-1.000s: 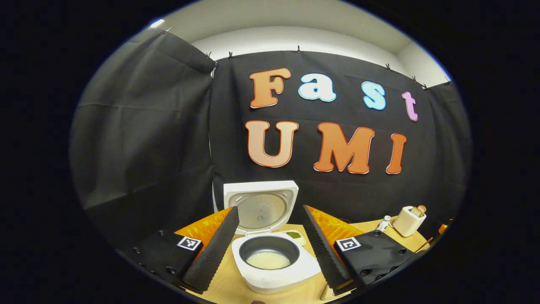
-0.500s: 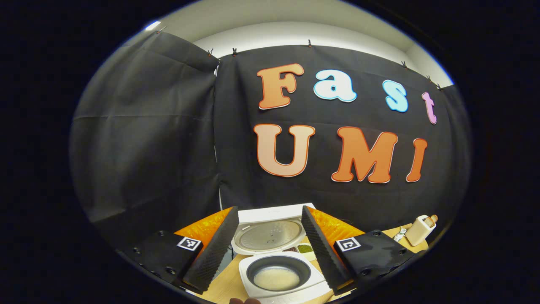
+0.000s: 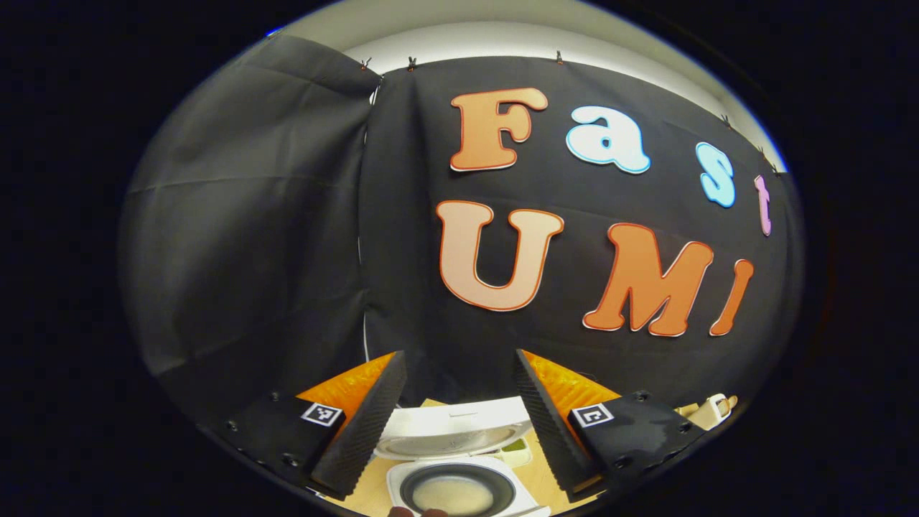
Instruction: Close the left gripper, press the button to open the rice cooker; take a wooden spoon from the chopstick holder with the right hand, scoop a spoonful of rice and pour it into the rice cooker, then put the wooden spoon back into the chopstick holder.
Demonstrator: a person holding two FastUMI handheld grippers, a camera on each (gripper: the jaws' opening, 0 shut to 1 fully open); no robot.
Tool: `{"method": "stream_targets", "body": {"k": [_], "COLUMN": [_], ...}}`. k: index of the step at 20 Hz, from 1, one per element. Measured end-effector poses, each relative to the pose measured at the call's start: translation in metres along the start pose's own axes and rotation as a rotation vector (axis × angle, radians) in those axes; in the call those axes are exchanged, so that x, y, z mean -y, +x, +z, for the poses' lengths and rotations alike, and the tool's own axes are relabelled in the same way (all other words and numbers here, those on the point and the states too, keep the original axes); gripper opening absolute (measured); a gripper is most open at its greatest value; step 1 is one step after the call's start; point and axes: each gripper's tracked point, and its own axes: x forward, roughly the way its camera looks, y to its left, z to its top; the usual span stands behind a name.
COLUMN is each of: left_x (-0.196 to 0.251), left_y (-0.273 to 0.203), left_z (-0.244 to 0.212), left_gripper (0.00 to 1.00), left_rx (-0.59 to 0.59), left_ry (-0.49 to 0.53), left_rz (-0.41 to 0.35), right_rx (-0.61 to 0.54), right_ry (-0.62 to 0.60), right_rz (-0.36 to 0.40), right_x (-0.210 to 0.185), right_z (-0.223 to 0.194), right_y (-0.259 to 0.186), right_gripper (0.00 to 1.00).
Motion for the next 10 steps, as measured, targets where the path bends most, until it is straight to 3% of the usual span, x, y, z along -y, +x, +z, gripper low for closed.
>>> {"method": "stream_targets", "body": {"k": [2,5,10], "left_x": [-0.004,0.002,-0.010], "left_y": [0.026,0.052,0.083], "left_z": [-0.004,-0.034,-0.081], "left_gripper": [1.00,1.00,1.00], "left_rx": [-0.029,-0.117,-0.216], "left_ry": [0.027,0.003,-0.027], "left_rz": [0.021,0.006,0.042], "right_rx": [-0.004,-0.009,-0.026], "right_ry": [0.007,0.005,0.012], "right_rz": [-0.006,-0.015,-0.021], "right_x": [0.002,0.005,0.008], "right_z": [-0.001,-0.002,-0.007], "right_y": [0.002,0.005,0.006], "right_gripper": [0.95,0.95,0.95]}}
